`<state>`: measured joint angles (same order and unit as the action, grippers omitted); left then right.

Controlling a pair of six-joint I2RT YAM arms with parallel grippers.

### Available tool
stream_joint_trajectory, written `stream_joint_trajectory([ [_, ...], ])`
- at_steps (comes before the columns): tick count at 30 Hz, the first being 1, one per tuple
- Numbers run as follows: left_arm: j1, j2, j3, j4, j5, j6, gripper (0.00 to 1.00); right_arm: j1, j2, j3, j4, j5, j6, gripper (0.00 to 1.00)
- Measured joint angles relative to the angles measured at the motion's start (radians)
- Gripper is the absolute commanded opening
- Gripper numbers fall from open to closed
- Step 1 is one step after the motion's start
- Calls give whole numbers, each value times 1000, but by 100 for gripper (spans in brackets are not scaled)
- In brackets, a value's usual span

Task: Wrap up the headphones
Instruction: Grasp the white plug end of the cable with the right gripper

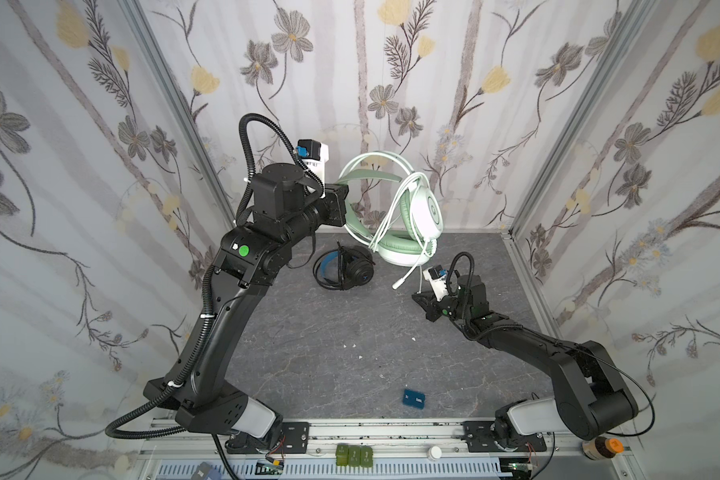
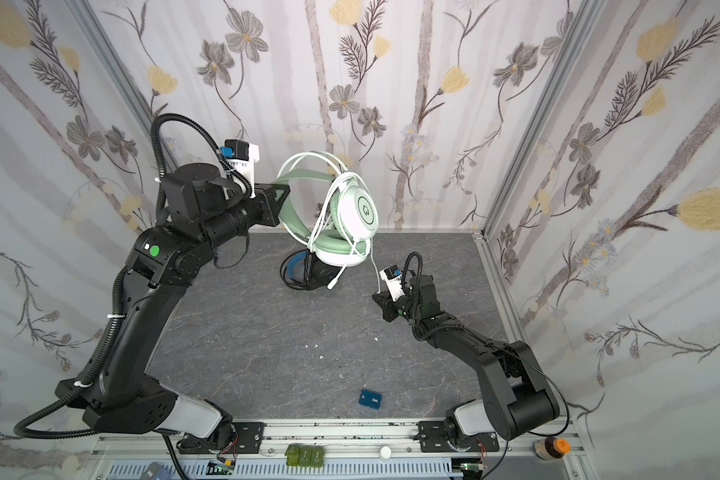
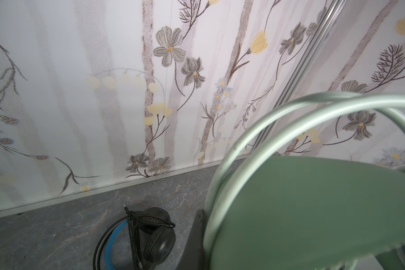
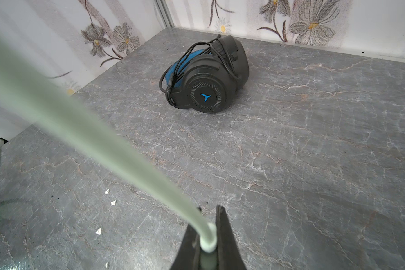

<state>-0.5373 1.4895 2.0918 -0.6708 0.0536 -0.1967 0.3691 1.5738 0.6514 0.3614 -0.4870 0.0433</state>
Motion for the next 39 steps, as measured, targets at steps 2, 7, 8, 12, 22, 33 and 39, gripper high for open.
stream_joint_trajectory([
  [2, 3, 0, 0, 0, -1, -9, 0, 0, -6, -1, -2, 3, 0, 3],
  [7, 29, 4, -5, 13, -8, -69, 0, 1, -11, -9, -7, 23, -3, 1],
  [8, 34, 6, -11, 23, -9, -84, 0, 1, -11, -8, -6, 23, -3, 0],
  [12, 48, 10, -53, 61, -2, -162, 0, 3, -6, 10, -11, 57, 1, 0],
  [22, 55, 47, -92, 189, 25, -320, 0, 42, -8, 60, -38, 129, 9, 0],
  [33, 58, 149, -59, 276, -6, -462, 0, 173, -8, 84, -94, 235, -27, 0],
  [39, 59, 177, -55, 292, -56, -544, 0, 227, -22, 127, -130, 277, -51, 0],
])
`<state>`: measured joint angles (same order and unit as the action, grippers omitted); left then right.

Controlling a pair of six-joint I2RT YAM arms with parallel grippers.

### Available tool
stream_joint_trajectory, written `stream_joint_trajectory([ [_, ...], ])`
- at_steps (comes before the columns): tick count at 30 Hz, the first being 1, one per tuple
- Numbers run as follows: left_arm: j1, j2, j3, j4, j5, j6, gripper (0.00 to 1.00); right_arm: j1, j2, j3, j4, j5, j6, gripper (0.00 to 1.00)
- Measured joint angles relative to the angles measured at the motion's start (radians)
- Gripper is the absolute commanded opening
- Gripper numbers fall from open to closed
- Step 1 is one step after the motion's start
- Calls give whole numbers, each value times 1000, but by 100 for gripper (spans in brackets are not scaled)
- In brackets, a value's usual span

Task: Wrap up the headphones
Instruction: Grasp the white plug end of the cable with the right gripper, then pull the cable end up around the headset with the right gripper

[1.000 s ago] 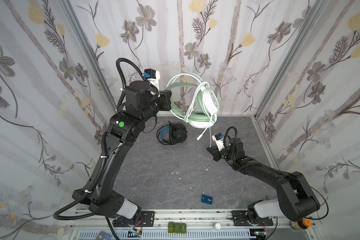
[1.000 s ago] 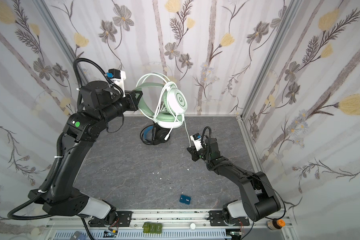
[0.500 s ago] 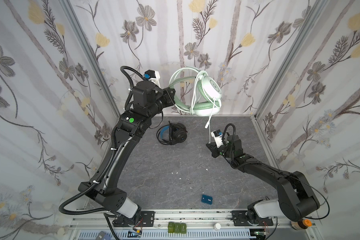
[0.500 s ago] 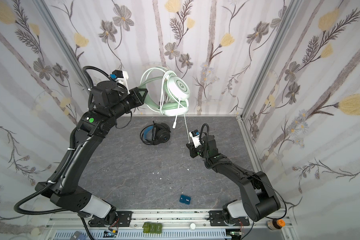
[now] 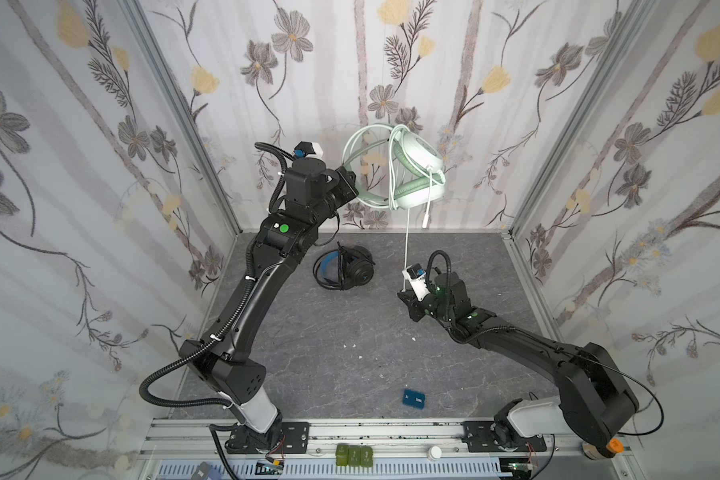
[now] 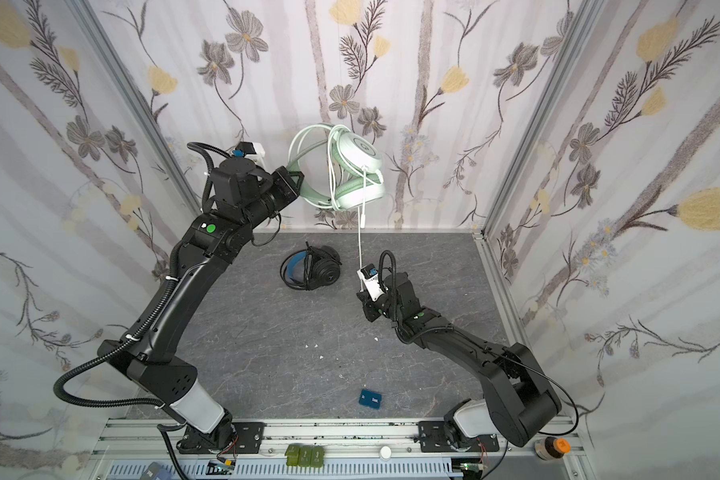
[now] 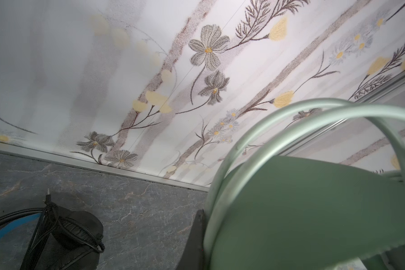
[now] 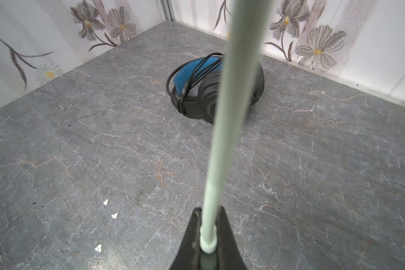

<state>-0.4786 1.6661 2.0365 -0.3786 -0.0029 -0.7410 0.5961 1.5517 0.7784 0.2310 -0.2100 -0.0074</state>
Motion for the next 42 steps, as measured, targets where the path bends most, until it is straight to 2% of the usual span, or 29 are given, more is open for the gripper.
stream_joint_trajectory([
  [12, -9, 46, -2, 3, -121, -93, 0, 80, -20, 35, -66, 65, -39, 0],
  [24, -9, 130, -1, -1, -250, -83, 0, 207, -79, 117, -207, 115, -106, 0],
  [31, -12, 149, -26, -9, -304, -2, 0, 267, -129, 229, -303, 149, -153, 0],
  [42, -39, 162, -151, -60, -365, 182, 0, 275, -156, 467, -429, 196, -261, 0],
])
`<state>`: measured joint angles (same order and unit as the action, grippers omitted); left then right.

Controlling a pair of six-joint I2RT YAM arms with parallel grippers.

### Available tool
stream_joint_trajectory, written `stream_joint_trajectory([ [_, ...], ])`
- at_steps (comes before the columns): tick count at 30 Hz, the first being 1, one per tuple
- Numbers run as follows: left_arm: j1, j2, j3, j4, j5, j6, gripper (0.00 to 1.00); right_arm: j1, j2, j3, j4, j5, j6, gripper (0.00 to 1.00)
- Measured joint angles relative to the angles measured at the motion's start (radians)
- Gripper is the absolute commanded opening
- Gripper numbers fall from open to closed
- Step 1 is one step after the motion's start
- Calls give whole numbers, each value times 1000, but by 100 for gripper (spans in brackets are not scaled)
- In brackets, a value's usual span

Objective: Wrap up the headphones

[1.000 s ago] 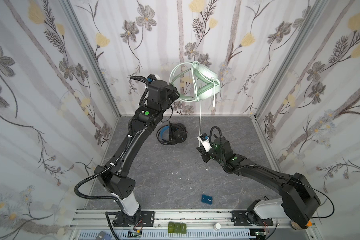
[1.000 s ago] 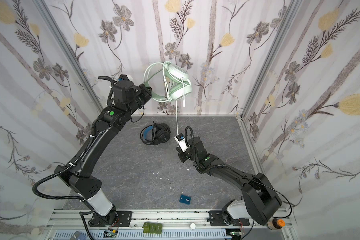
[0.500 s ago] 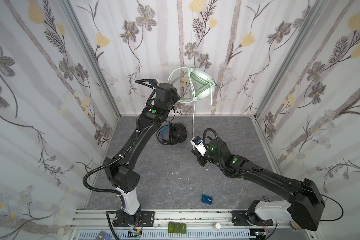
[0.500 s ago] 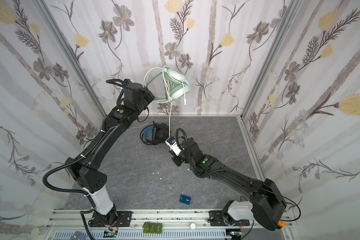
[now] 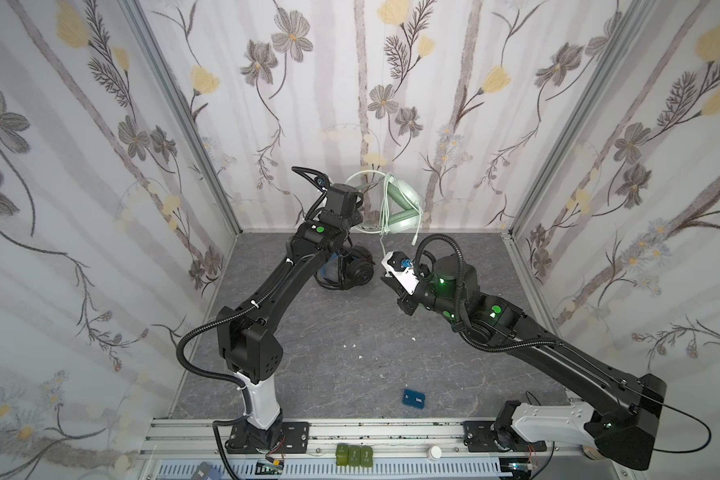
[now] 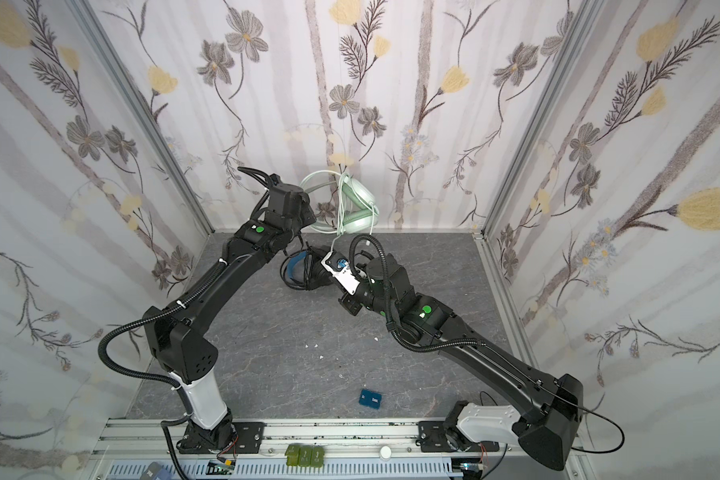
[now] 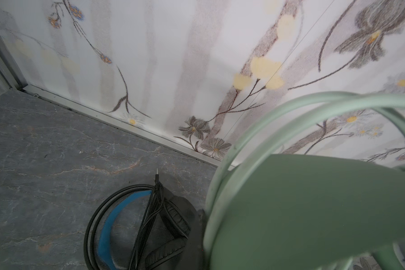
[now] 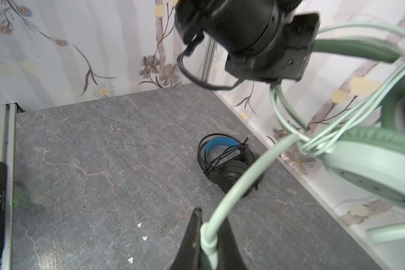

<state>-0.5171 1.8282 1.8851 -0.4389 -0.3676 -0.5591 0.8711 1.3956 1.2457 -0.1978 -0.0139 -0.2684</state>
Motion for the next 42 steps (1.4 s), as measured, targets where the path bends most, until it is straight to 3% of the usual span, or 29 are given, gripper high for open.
stream_joint_trajectory([
  [7, -37, -76, -182, -8, -12, 165, 0, -20, 19, 110, -68, 76, -75, 0],
  [13, -39, -200, -348, 1, 11, 310, 0, -108, 37, 152, -93, 103, -120, 0],
  [23, -41, -330, -470, -6, 180, 483, 0, -216, 91, 175, -122, 87, -153, 0],
  [42, -41, -381, -452, -53, 336, 499, 0, -347, 134, -3, -31, -3, -50, 5],
])
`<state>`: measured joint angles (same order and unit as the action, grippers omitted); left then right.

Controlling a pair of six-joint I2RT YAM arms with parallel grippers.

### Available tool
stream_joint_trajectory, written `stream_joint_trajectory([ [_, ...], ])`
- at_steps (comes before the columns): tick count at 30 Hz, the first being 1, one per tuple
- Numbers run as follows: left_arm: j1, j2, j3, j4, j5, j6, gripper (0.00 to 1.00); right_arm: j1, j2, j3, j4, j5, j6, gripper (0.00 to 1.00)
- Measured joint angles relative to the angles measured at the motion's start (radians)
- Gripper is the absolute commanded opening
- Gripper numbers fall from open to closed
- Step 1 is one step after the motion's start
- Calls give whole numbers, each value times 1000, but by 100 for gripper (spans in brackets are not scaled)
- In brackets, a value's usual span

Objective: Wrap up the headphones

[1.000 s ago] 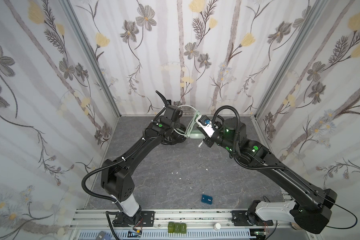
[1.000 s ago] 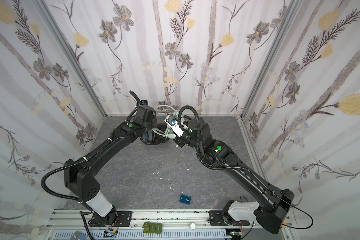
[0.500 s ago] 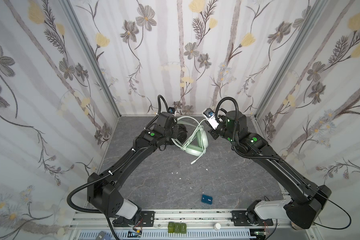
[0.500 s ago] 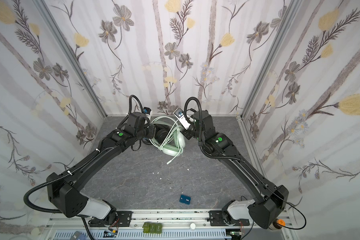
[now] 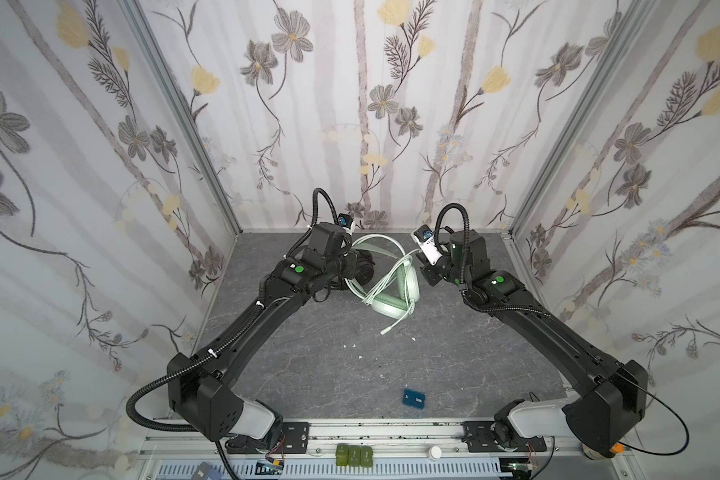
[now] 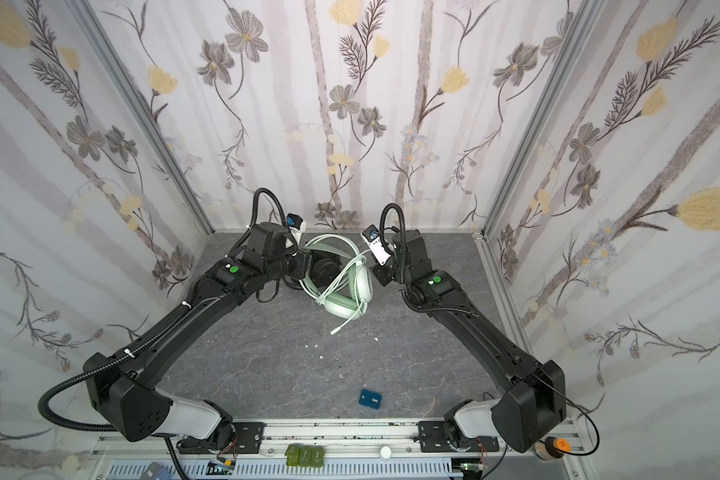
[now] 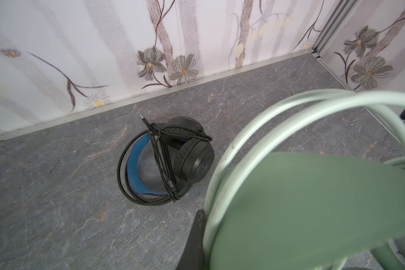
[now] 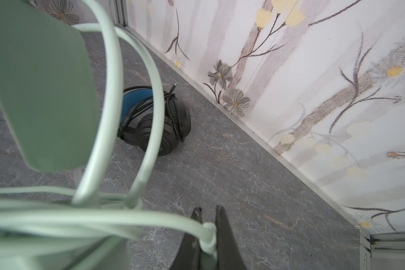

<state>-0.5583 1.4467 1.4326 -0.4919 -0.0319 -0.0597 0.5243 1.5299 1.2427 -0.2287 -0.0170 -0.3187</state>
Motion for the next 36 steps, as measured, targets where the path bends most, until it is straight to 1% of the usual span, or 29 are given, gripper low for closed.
stream_joint_trajectory([
  [9, 0, 0, 2, -15, 10, -5, 0, -7, -5, -119, 100, -66, 23, 14],
  [12, 0, 5, 28, -32, 14, -7, 0, -10, -21, -151, 131, -81, 29, 19],
  [19, -1, 27, 56, -33, 23, -21, 0, -34, -73, -243, 178, -90, 52, 41],
  [24, 1, 55, 79, -63, 11, -40, 0, -71, -117, -318, 207, -104, 85, 52],
  [29, 3, 91, 94, -83, -10, -100, 0, -135, -168, -373, 233, -101, 145, 57],
  [31, 3, 97, 80, -81, -11, -134, 0, -158, -184, -377, 235, -76, 163, 59],
  [36, -32, 139, 62, -80, -39, -235, 0, -186, -217, -369, 239, -5, 190, 73],
])
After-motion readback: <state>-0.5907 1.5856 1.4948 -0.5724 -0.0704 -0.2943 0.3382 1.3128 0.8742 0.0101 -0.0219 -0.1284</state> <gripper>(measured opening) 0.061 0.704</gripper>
